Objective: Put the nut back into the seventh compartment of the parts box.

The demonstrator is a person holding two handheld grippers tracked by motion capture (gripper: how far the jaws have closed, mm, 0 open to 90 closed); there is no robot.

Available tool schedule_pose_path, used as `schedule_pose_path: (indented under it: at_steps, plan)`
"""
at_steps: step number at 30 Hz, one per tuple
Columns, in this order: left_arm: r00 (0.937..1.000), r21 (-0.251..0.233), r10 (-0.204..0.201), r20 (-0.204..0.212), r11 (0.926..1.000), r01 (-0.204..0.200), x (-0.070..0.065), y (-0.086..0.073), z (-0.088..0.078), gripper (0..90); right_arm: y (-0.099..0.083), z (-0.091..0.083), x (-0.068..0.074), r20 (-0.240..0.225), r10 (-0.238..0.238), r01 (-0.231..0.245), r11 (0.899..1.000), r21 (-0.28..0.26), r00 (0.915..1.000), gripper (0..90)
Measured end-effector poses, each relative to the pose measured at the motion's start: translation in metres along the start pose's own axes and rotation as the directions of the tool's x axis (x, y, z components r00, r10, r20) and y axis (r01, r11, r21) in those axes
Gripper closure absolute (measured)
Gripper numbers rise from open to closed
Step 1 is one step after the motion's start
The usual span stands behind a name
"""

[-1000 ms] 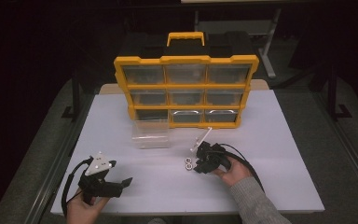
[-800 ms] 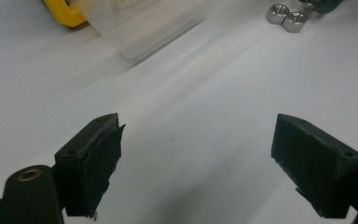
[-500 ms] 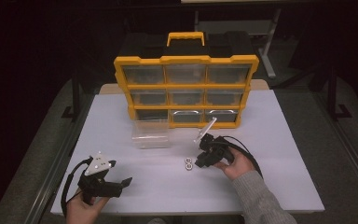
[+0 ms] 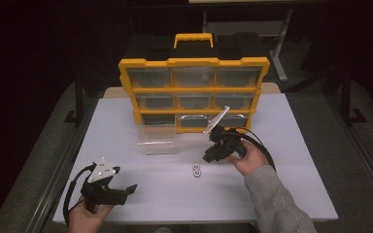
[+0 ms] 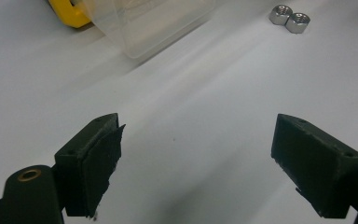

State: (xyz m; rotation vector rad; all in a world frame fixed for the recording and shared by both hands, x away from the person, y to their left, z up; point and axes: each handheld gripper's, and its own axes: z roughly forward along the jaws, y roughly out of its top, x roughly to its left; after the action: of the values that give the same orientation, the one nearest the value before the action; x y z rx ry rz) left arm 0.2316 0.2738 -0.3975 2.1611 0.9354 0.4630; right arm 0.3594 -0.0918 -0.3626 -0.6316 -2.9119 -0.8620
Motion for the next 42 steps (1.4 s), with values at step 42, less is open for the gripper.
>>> schedule_pose_path:
  at_steps: [42]
  plan:
    - [1.0000, -0.008, -0.007, -0.004, 0.9999, 0.007, 0.002, 0.000, -0.002, 15.3, 0.107, -0.017, -0.010, 0.011, -0.093, 0.093, 0.995, -0.036, 0.9956, 69.1]
